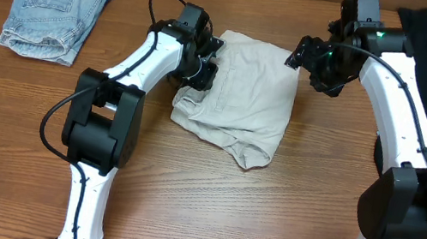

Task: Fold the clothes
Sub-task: 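Grasp the folded shorts with the left gripper and lift them, then place the folded shorts onto the denim shorts at top left with the left gripper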

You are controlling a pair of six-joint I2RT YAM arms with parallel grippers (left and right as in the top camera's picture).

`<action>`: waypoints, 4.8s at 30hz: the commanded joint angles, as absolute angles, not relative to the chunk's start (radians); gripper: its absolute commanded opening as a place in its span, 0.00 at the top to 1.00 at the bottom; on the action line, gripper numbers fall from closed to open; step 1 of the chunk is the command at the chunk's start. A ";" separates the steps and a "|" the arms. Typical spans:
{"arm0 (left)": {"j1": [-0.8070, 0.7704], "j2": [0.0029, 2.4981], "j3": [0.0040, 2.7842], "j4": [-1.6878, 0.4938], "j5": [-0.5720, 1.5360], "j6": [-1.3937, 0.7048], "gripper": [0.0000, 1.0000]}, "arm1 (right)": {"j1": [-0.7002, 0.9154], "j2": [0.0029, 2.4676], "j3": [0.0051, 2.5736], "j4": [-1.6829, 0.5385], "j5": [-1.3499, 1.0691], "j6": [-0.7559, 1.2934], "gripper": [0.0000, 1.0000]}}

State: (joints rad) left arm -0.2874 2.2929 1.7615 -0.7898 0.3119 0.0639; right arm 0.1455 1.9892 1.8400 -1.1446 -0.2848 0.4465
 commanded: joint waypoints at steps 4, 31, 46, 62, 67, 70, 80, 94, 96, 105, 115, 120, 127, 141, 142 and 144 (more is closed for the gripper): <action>-0.223 2.322 1.933 -0.933 0.374 -0.097 0.96 | 0.144 1.988 1.851 -1.140 -0.262 0.440 0.21; 0.459 2.321 2.406 -0.696 1.016 -0.688 0.96 | 0.144 1.988 1.851 -1.140 -0.262 0.440 0.26; 0.536 2.321 2.406 -0.681 0.729 -0.734 0.96 | 0.144 1.988 1.851 -1.140 -0.236 0.440 0.26; 0.533 2.330 2.406 -0.653 0.458 -0.796 0.96 | 0.144 1.988 1.851 -1.131 -0.236 0.441 0.26; 0.513 2.339 2.405 -0.580 0.463 -0.839 0.96 | 0.144 1.988 1.851 -1.132 -0.236 0.441 0.26; 0.506 2.339 2.405 -0.481 0.521 -0.849 0.96 | 0.144 1.988 1.851 -1.132 -0.236 0.441 0.26; 0.448 2.352 2.404 -0.482 0.509 -0.882 0.96 | 0.144 1.988 1.851 -1.132 -0.236 0.441 0.26; 0.468 2.365 2.404 -0.708 0.363 -0.735 0.96 | 0.145 2.000 1.851 -1.133 -0.236 0.441 0.26; 0.472 2.365 2.404 -0.724 0.362 -0.703 0.96 | 0.145 2.003 1.851 -1.135 -0.236 0.441 0.26; 0.472 2.365 2.404 -0.837 0.324 -0.508 0.60 | 0.145 2.005 1.851 -1.136 -0.236 0.441 0.26; 0.476 2.357 2.404 -1.234 -0.010 -0.181 0.00 | 0.144 2.005 1.851 -1.141 -0.236 0.440 0.25; 0.474 2.329 2.408 -1.292 0.105 -0.039 0.00 | 0.144 2.005 1.851 -1.139 -0.236 0.441 0.25; 0.435 2.228 2.472 -1.267 0.159 0.108 0.00 | 0.144 2.005 1.851 -1.139 -0.236 0.441 0.25; 0.401 2.561 2.469 -1.095 0.094 0.169 0.00 | 0.145 2.005 1.851 -1.140 -0.236 0.441 0.25; 0.401 2.586 2.469 -1.094 0.094 0.169 0.00 | 0.145 2.005 1.851 -1.141 -0.236 0.441 0.25; 0.403 2.632 2.469 -1.085 0.094 0.169 0.00 | 0.144 2.005 1.851 -1.145 -0.236 0.440 0.25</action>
